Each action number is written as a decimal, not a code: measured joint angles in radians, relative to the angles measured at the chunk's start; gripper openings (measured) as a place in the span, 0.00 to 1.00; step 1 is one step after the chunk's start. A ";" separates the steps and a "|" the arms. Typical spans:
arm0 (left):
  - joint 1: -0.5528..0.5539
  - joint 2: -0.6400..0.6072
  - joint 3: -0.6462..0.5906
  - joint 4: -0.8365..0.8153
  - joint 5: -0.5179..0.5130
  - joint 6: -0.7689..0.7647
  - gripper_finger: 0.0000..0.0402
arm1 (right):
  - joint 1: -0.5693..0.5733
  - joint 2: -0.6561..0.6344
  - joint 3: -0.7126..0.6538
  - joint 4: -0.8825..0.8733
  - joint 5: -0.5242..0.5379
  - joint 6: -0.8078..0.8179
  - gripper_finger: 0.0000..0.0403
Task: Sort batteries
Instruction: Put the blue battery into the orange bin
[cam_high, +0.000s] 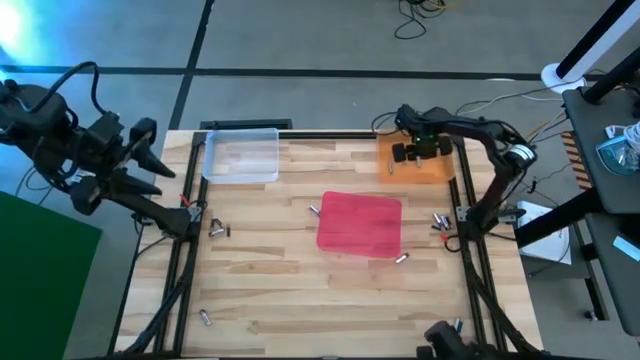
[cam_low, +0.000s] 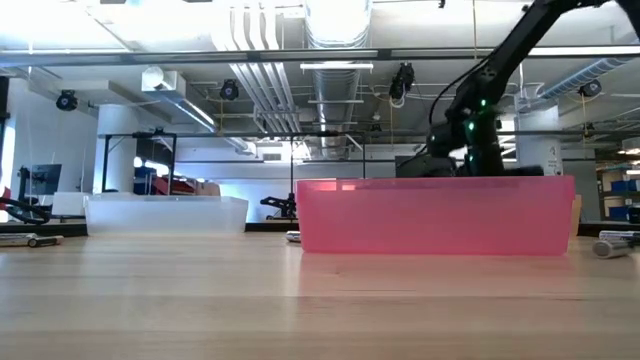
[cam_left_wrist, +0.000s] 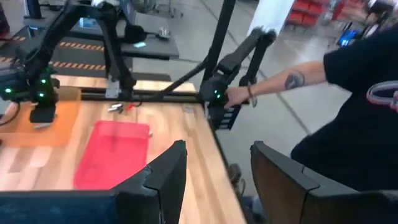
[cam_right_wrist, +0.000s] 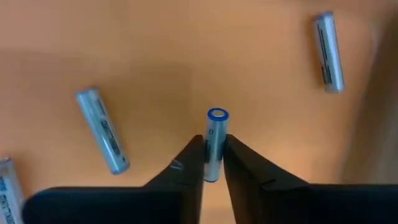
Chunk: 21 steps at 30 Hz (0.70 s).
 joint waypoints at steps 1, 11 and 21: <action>0.000 -0.002 0.000 0.005 0.010 -0.016 0.39 | 0.001 -0.019 0.009 -0.027 -0.003 0.010 0.27; 0.000 -0.039 0.000 -0.003 0.063 -0.011 0.39 | 0.220 -0.365 0.139 -0.505 -0.008 0.130 0.54; 0.000 -0.097 0.000 -0.045 0.063 0.104 0.39 | 0.806 -0.493 0.101 -0.662 -0.350 0.662 0.53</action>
